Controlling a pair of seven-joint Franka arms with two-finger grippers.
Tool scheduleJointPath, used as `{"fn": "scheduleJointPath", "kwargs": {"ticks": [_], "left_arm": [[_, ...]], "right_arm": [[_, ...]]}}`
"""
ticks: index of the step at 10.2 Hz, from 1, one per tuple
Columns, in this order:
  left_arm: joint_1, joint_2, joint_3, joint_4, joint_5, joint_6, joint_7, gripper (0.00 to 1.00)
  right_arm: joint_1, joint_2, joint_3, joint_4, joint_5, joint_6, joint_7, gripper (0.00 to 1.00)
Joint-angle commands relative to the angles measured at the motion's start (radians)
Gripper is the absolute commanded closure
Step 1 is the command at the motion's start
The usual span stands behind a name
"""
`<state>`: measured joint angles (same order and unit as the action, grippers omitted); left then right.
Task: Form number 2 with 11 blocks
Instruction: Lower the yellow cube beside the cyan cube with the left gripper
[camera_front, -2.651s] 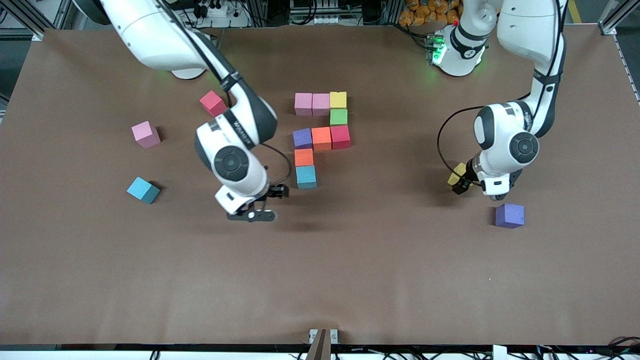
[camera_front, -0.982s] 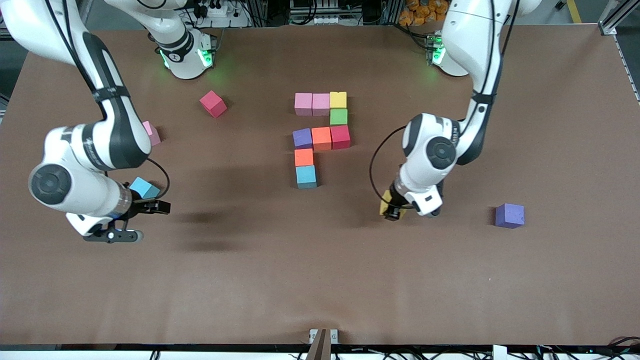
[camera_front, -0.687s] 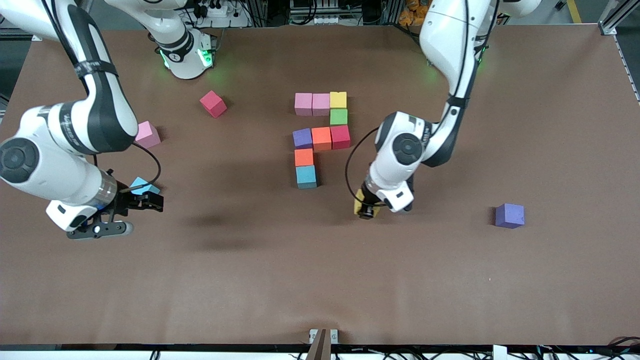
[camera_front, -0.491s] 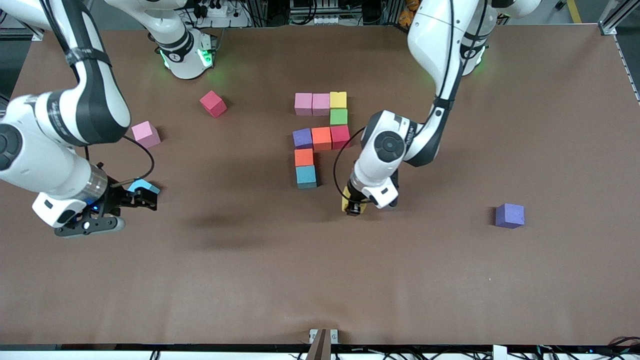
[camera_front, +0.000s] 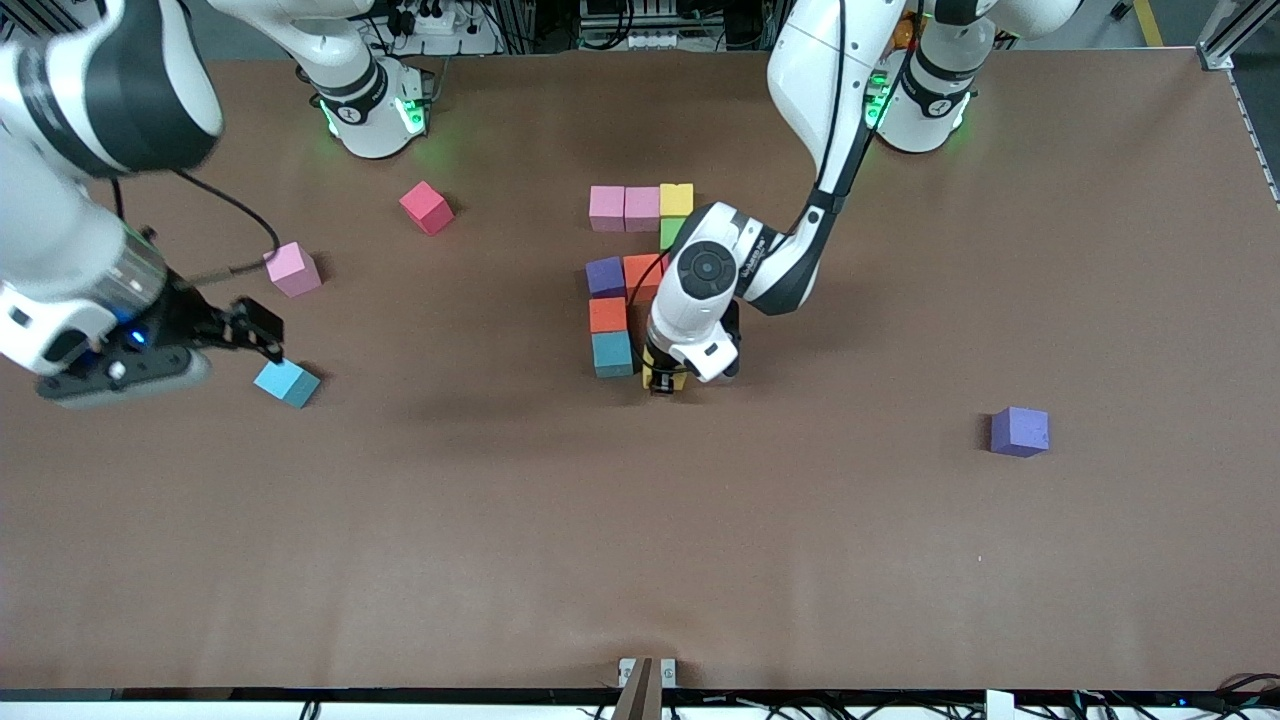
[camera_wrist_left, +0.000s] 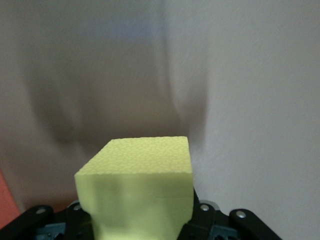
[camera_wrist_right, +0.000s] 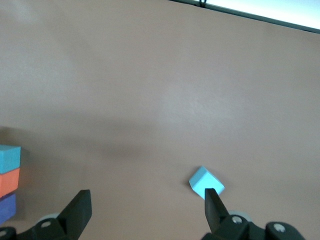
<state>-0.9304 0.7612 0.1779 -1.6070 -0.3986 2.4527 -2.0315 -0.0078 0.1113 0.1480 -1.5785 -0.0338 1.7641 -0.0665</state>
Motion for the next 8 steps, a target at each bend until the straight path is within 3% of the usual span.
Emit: {"fn": "scheduleJointPath", "kwargs": {"ticks": [1, 2, 6, 8], "left_arm": [[0.002, 0.006, -0.012, 0.03, 0.006, -0.058, -0.035, 0.97], [0.002, 0.006, -0.015, 0.03, 0.012, -0.06, -0.036, 0.97], [0.004, 0.01, -0.021, 0.029, 0.012, -0.06, -0.084, 0.97], [0.004, 0.018, -0.023, 0.028, 0.012, -0.06, -0.084, 0.97]], "right_arm": [[0.09, -0.099, -0.101, -0.021, 0.017, -0.092, -0.012, 0.0], [0.123, -0.105, -0.141, -0.014, 0.02, -0.119, -0.047, 0.0], [0.049, -0.137, -0.131, 0.061, 0.049, -0.167, -0.092, 0.0], [-0.012, -0.134, -0.093, 0.081, 0.049, -0.178, -0.078, 0.0]]}}
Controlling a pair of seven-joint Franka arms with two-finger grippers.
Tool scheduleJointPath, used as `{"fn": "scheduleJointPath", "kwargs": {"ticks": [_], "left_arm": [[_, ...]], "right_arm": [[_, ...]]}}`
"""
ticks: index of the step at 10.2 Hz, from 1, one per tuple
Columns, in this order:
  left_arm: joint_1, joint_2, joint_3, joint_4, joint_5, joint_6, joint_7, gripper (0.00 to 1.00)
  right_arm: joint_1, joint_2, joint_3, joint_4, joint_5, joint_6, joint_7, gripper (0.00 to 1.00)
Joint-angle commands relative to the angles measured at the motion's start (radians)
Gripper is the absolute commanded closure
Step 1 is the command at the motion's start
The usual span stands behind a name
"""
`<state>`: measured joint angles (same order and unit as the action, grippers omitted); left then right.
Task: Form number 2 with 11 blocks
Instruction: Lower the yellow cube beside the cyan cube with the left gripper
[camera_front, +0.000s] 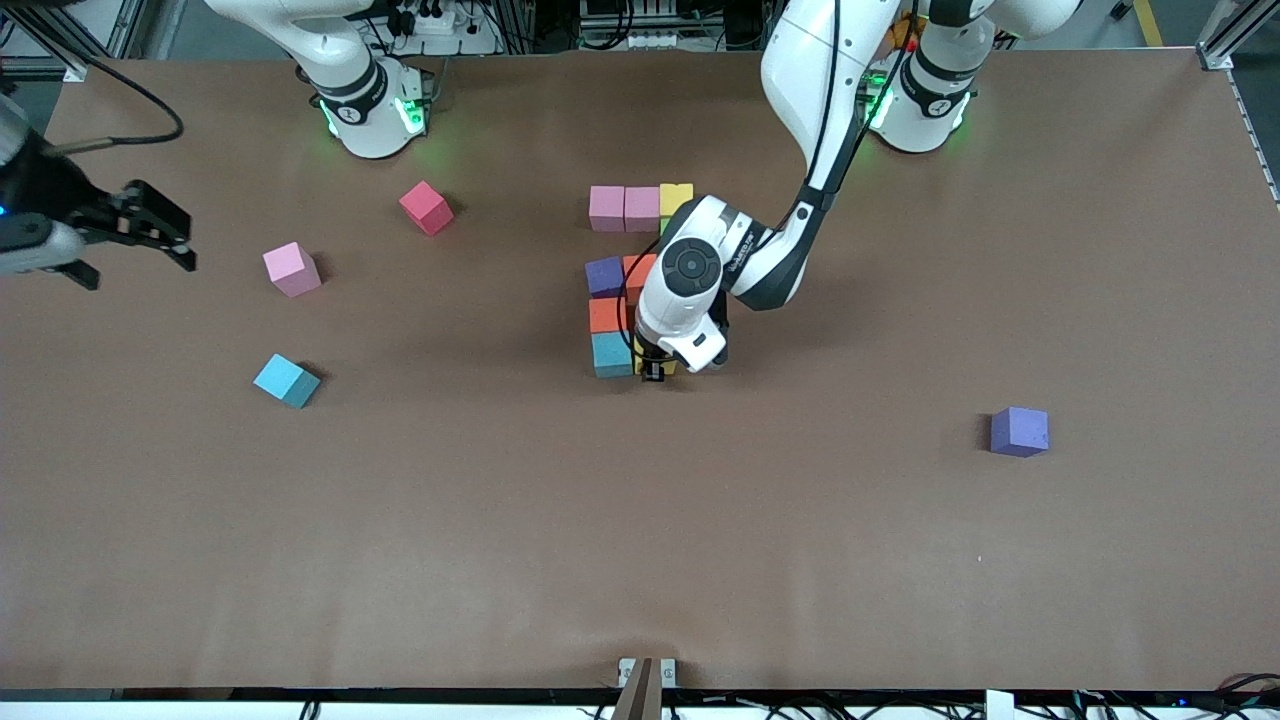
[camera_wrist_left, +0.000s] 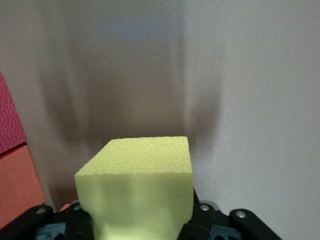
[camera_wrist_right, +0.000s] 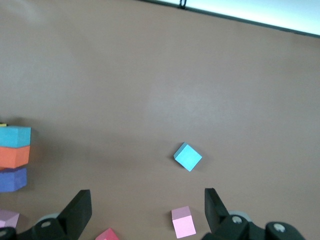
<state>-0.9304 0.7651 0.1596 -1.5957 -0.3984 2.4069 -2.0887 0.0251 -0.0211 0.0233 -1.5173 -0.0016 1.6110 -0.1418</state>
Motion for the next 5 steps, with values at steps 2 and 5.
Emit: {"fn": "scheduleJointPath", "kwargs": {"ticks": [2, 5], "left_arm": [[0.004, 0.028, -0.012, 0.019, 0.013, -0.012, -0.028, 0.97], [0.004, 0.046, -0.014, 0.037, 0.012, -0.014, -0.036, 0.97]], "right_arm": [[-0.069, 0.004, -0.015, 0.046, 0.02, -0.048, 0.004, 0.0], [-0.06, 0.006, -0.081, 0.046, 0.006, -0.056, -0.025, 0.0]]}}
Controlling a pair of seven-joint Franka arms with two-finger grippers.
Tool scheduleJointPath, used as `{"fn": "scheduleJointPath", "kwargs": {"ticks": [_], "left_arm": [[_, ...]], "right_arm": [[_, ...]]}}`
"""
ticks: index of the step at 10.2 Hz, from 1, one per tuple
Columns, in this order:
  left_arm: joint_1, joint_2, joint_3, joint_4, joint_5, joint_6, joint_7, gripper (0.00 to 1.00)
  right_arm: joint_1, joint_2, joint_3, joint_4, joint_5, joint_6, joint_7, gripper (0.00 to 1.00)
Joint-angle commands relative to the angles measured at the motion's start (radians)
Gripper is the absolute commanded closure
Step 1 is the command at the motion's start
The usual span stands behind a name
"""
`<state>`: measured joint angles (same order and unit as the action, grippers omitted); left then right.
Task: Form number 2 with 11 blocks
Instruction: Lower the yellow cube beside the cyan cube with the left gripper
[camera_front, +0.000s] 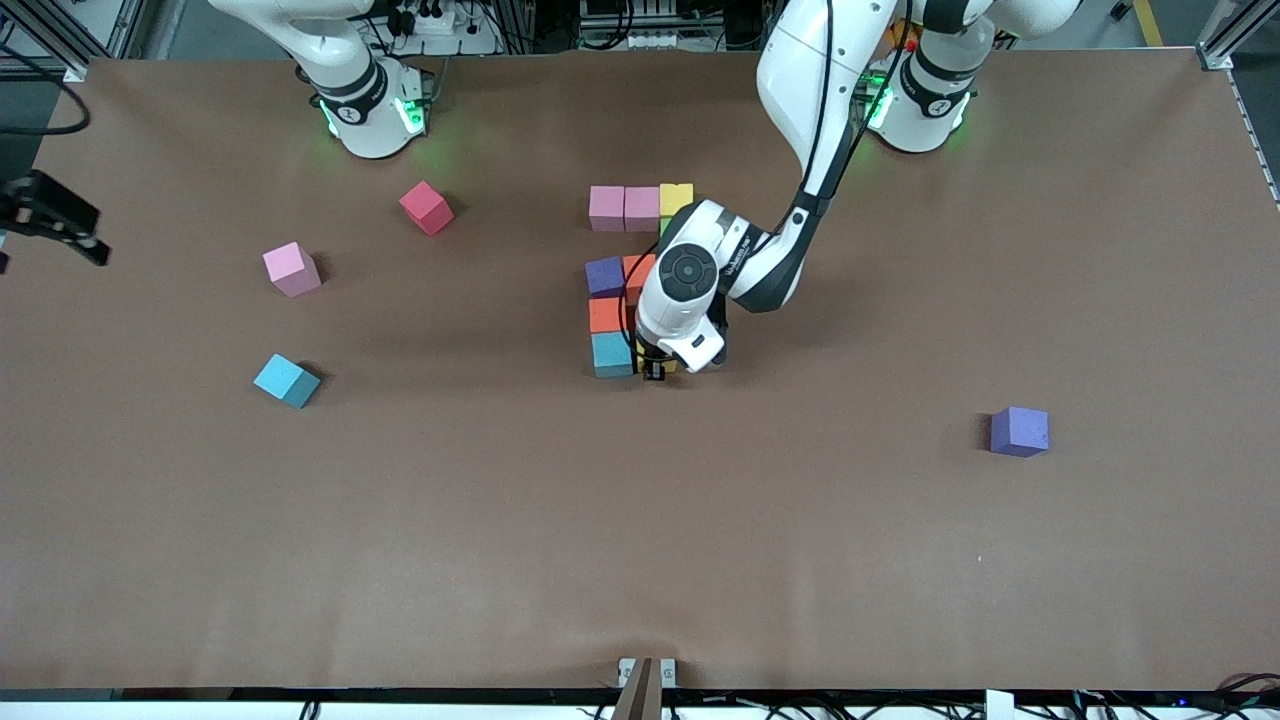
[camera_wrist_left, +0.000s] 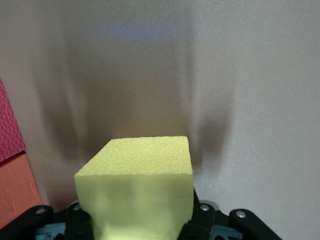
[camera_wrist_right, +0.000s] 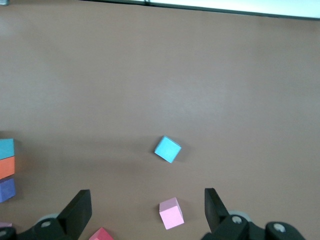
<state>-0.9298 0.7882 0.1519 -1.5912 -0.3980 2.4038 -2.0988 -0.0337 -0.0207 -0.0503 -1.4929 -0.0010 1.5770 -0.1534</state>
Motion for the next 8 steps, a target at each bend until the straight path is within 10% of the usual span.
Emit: {"fn": "scheduleJointPath", "kwargs": {"ticks": [1, 8], "left_arm": [[0.003, 0.031, -0.006, 0.039, 0.011, -0.011, -0.026, 0.96], [0.002, 0.052, -0.008, 0.068, 0.018, -0.009, -0.026, 0.93]], "right_arm": [[-0.002, 0.005, -0.022, 0.02, 0.006, -0.022, -0.04, 0.0], [0.005, 0.013, -0.013, -0.001, 0.018, -0.012, 0.031, 0.0]]}}
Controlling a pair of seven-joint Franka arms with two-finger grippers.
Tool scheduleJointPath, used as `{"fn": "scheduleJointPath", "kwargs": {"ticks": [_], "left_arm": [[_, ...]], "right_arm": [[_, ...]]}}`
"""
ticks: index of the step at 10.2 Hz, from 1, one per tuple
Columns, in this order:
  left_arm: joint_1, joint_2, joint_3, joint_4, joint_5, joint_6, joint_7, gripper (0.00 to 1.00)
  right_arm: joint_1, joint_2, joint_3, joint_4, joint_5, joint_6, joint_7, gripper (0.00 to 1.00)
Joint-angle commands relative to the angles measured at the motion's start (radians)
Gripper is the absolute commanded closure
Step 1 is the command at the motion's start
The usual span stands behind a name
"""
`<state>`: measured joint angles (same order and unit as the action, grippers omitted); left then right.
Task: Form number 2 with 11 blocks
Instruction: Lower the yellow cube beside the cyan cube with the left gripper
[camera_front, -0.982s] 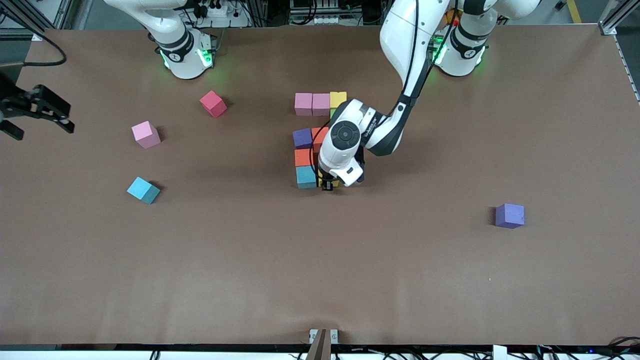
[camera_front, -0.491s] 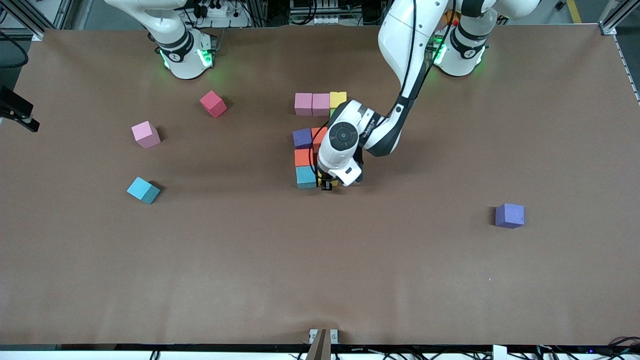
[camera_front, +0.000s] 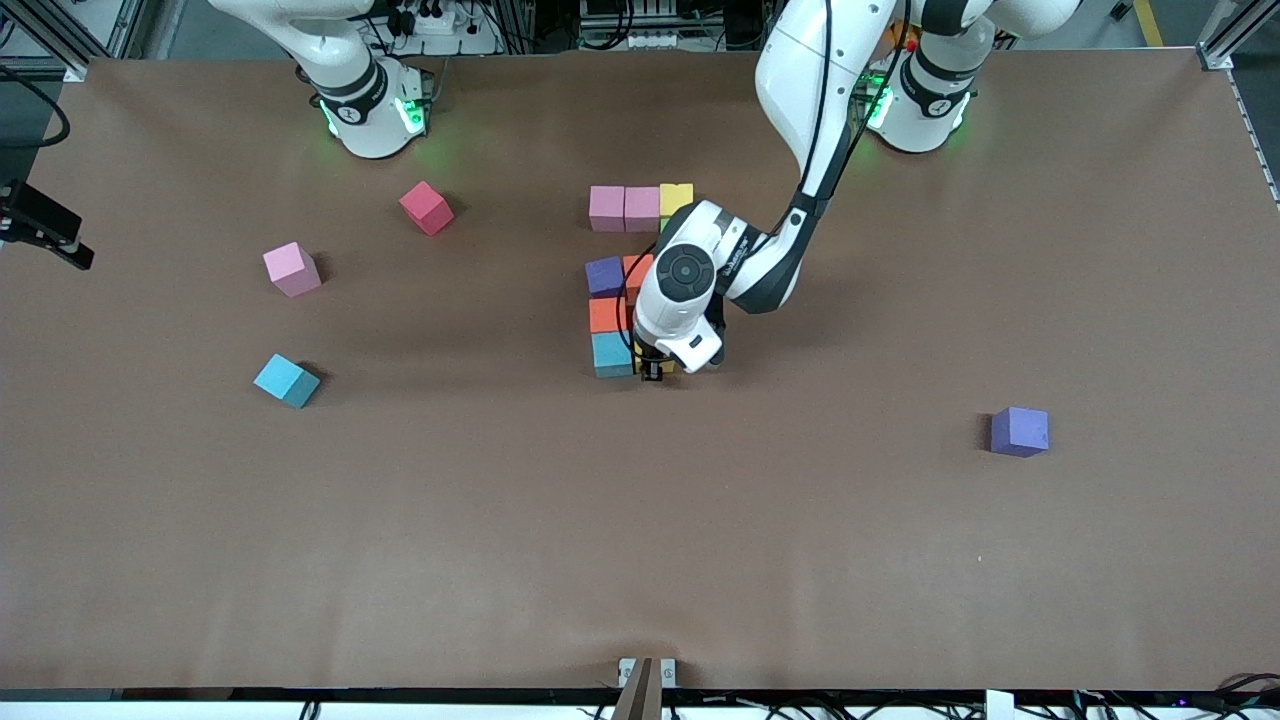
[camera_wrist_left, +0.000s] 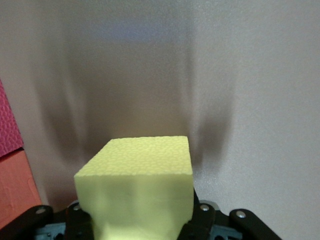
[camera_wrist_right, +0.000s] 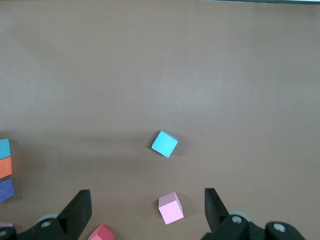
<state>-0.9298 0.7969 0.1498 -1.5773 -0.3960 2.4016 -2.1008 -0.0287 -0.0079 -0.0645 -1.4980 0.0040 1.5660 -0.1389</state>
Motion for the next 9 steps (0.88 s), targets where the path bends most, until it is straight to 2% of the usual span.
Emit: {"fn": "scheduleJointPath", "kwargs": {"ticks": [1, 3, 4, 5, 6, 9], "left_arm": [[-0.001, 0.048, -0.006, 0.057, 0.016, -0.007, -0.024, 0.93], [-0.001, 0.05, -0.006, 0.059, 0.016, -0.007, -0.024, 0.91], [0.0, 0.05, -0.006, 0.059, 0.016, -0.007, -0.021, 0.79], [0.0, 0.051, -0.006, 0.059, 0.029, -0.007, -0.018, 0.28], [0.0, 0.051, -0.007, 0.059, 0.06, -0.007, -0.018, 0.0], [0.003, 0.044, -0.009, 0.059, 0.074, -0.007, -0.025, 0.0]], "right_arm": [[-0.002, 0.002, 0.002, 0.005, 0.013, -0.001, 0.019, 0.0], [-0.003, 0.003, 0.0, 0.005, 0.014, -0.004, 0.03, 0.0], [-0.002, 0.003, 0.0, 0.005, 0.014, -0.003, 0.03, 0.0], [0.0, 0.003, 0.0, 0.007, 0.016, -0.001, 0.03, 0.0], [0.001, 0.003, 0.002, 0.007, 0.014, -0.003, 0.03, 0.0], [0.01, 0.014, 0.002, 0.007, 0.014, -0.011, 0.018, 0.0]]}}
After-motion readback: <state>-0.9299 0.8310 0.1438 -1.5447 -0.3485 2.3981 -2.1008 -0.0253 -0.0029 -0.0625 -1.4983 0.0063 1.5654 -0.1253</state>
